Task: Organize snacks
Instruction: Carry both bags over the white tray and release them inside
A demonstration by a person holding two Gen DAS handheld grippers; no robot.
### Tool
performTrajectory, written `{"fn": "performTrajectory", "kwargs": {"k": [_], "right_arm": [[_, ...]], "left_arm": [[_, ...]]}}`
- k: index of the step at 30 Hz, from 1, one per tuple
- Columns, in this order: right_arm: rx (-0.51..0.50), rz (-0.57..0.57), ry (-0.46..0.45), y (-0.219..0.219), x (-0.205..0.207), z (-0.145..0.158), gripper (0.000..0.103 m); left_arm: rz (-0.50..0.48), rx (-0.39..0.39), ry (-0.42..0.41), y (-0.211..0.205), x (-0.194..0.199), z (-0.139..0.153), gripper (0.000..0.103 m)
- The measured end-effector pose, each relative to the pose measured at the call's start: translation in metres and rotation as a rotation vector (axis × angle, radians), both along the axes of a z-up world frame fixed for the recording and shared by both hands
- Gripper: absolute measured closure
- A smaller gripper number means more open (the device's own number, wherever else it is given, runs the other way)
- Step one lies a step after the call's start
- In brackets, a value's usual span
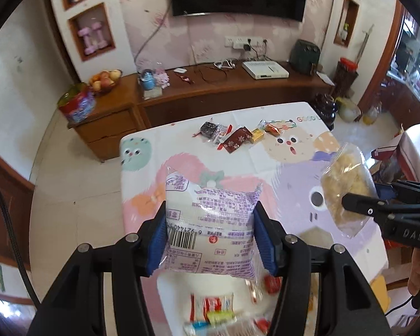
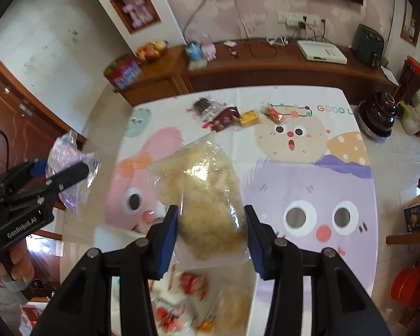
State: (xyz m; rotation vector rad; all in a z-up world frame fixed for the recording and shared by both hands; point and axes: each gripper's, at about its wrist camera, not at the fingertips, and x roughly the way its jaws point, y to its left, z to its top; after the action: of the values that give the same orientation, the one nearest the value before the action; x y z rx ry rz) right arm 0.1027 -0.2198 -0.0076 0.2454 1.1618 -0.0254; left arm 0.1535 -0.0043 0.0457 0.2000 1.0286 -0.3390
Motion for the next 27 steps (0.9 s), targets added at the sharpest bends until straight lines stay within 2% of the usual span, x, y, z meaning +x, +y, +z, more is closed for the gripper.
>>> {"fn": "performTrajectory", "kwargs": {"k": [7, 13, 20, 27], "right_arm": [[0.048, 0.026, -0.057, 0.027, -0.060, 0.029, 0.057], [0.051, 0.036, -0.091, 0.044, -0.099, 0.040, 0.057], [0.074, 0.037, -0.085, 0.053, -0.123, 0.037, 0.057], [0.047, 0.048, -0.052, 0.064, -0.137, 0.027, 0.057]], "left_arm": [[0.084, -0.032, -0.040, 0.030, -0.079, 0.018, 0.048], [0.140, -0.072, -0.042, 0.040, -0.121, 0.020, 0.048], [0.166, -0.046, -0.039, 0.035, -0.146, 0.005, 0.047], [0.168, -0.035, 0.008, 0.028, -0.160, -0.014, 0.046]]}}
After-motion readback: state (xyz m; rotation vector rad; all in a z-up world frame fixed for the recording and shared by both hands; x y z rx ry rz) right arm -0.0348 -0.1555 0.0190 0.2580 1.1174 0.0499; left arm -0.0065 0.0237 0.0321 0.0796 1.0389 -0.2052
